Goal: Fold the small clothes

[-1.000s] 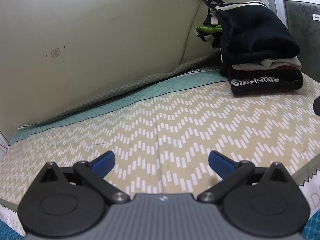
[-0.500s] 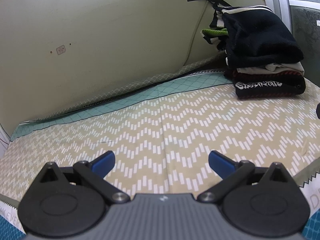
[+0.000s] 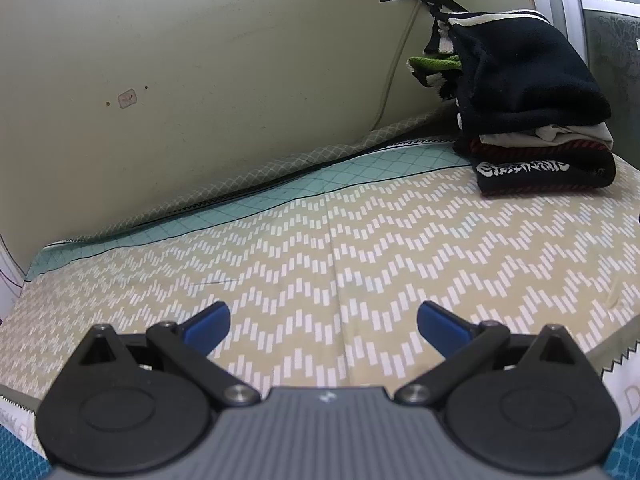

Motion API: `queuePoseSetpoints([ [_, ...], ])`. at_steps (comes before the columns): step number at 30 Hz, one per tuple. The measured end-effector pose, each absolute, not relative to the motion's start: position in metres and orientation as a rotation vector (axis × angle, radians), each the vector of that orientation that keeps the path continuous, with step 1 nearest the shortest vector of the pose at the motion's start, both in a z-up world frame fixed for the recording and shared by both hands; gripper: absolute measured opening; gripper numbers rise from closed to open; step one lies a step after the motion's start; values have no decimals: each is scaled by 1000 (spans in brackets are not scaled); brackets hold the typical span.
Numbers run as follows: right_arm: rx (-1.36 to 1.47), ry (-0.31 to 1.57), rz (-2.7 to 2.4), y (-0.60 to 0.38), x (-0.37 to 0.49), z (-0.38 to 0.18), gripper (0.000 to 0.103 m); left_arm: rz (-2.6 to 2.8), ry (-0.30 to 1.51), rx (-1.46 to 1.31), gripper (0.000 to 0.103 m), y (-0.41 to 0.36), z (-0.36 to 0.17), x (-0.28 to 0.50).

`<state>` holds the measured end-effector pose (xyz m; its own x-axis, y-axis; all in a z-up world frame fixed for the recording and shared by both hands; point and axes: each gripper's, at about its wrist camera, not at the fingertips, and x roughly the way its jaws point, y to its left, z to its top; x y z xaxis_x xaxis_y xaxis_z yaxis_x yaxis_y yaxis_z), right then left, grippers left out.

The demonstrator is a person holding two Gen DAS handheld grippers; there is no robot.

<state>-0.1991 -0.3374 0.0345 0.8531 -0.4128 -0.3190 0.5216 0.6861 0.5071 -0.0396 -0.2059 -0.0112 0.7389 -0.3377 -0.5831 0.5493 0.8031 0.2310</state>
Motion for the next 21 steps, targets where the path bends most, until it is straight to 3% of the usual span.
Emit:
queuePoseSetpoints([
  [21, 607, 199, -530, -336, -196, 35, 97, -506, 558, 423, 103, -210, -33, -36],
])
